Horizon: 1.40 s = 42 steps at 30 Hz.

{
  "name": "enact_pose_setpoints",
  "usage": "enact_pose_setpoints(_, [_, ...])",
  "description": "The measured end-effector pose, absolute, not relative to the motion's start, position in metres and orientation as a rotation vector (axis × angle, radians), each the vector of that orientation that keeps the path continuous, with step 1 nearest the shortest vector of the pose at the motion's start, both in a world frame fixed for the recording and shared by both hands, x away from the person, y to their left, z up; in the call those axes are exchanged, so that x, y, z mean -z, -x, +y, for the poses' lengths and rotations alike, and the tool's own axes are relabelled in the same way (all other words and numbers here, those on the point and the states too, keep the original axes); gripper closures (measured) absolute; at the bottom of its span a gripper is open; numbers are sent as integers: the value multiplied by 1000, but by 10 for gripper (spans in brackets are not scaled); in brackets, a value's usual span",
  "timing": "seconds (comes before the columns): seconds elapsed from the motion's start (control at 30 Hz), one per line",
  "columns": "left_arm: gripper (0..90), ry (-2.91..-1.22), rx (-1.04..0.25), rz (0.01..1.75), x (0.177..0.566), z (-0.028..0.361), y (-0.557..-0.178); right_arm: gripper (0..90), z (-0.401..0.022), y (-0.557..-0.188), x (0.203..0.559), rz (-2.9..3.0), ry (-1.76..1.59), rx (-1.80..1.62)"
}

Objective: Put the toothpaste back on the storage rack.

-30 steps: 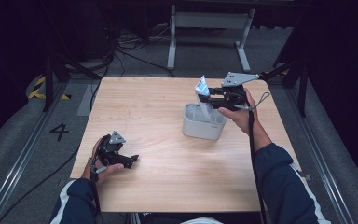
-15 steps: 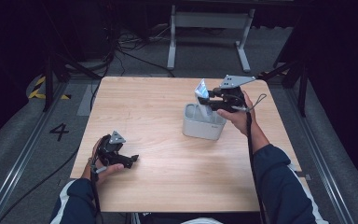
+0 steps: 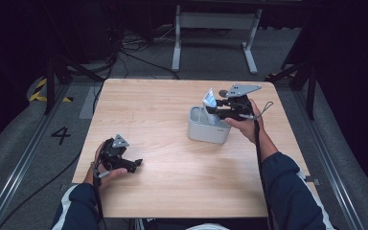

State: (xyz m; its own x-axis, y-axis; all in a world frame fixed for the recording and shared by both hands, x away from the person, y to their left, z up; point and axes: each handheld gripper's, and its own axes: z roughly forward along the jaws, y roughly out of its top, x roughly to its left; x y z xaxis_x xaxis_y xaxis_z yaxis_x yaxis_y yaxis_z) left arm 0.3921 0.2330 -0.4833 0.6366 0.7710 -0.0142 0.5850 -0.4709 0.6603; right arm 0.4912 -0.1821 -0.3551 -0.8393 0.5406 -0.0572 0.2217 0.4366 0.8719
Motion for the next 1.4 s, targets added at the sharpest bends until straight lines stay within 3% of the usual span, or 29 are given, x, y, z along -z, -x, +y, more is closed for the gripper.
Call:
enact_pose_setpoints(0.63, [3,-2219,-380,1053,483,233,-392,620,-194,-485,377,2420,-659,-1279])
enact_pose_setpoints(1.4, [3,-2218,-382,1057,483,233,-392,597,-199,-476,379,2430,-634,-1274])
